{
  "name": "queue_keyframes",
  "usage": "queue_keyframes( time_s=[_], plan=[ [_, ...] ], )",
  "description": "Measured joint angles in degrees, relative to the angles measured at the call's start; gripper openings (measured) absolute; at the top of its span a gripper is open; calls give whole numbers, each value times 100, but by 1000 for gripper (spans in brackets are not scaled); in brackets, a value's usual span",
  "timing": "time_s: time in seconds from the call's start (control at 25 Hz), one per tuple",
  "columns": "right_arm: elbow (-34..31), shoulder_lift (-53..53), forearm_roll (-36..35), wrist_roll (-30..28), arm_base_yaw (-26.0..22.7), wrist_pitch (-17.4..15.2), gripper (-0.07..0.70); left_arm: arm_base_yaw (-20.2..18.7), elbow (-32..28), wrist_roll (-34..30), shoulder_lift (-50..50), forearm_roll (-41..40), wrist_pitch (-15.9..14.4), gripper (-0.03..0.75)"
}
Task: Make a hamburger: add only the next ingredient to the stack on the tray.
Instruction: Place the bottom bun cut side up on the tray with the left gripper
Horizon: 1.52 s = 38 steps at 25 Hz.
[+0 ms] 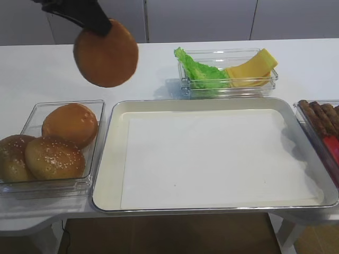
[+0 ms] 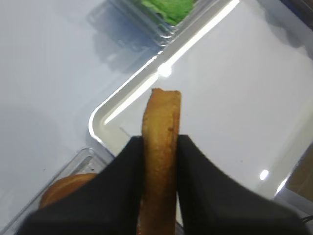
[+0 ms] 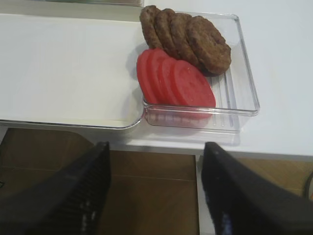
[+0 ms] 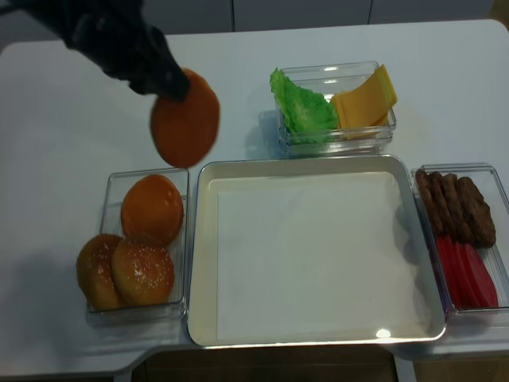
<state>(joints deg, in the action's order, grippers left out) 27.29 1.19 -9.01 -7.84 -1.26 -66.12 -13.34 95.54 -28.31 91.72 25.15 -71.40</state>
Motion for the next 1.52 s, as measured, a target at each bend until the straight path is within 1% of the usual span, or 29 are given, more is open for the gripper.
queue_keyframes(
  time_s=[0.08,0.24,0.4,0.48,0.56,0.8,1.08,1.28,1.4,1.52],
  plan=[
    [0,0,0,0,0,0,449,-397,0,118,0,-168,93,148],
    [0,0,0,0,0,0,449,-1194,0,355,0,-805,440,145],
    [0,0,0,0,0,0,449,-1978,0,830,23,-1472,775,144],
    [0,0,0,0,0,0,449,-2367,10,1100,125,-1983,889,144],
    [0,0,0,0,0,0,449,-2696,10,1349,277,-2472,960,144],
    [0,0,0,0,0,0,449,-3557,10,2128,837,-3837,1013,144],
    [0,0,0,0,0,0,449,-4369,10,3273,1406,-5481,1086,144],
    [0,0,0,0,0,0,449,-4738,10,3676,1733,-6125,1123,144],
    [0,0,0,0,0,0,449,-4922,10,4018,1897,-6590,1030,144],
    [0,0,0,0,0,0,449,-5069,10,4230,1976,-6964,974,144]
  ],
)
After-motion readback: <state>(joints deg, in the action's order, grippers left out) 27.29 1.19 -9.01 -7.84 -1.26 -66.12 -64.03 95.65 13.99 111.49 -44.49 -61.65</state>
